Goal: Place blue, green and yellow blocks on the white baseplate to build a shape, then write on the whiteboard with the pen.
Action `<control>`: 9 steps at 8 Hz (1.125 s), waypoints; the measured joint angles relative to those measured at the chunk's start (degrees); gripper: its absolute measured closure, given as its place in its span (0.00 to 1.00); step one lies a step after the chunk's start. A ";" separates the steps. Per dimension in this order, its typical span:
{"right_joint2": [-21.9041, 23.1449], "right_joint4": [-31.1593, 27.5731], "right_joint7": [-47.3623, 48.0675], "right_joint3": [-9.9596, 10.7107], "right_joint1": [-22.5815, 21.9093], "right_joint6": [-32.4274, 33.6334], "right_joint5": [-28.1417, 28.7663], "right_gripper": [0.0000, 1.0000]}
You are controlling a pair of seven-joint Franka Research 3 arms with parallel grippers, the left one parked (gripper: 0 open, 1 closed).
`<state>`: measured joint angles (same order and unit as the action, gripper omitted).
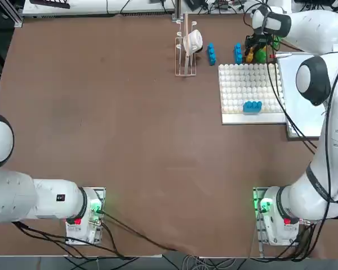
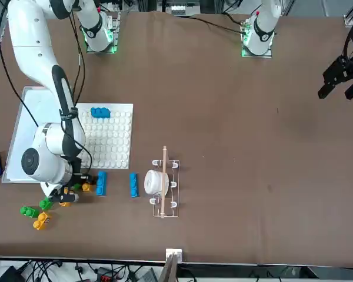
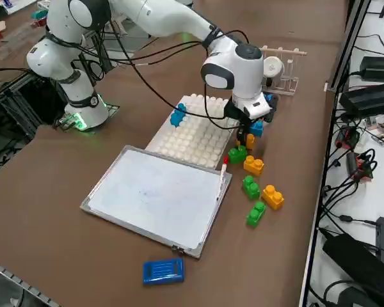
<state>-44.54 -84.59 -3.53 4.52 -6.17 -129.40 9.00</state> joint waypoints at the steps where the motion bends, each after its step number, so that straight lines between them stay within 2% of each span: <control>1: 0.00 0.07 -1.73 0.00 -0.03 0.01 -0.49 0.59; 4: 0.22 3.05 -7.92 0.00 -0.19 4.97 -1.47 0.59; 6: 2.67 3.28 -10.29 0.00 -0.27 10.09 -1.47 0.59; 7: 4.97 1.71 -10.50 0.00 -0.29 11.22 -1.47 0.59; 9: 10.84 -5.56 -10.42 0.00 -0.59 10.67 -1.45 0.59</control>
<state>-33.70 -90.15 -13.95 4.52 -6.76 -118.74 7.56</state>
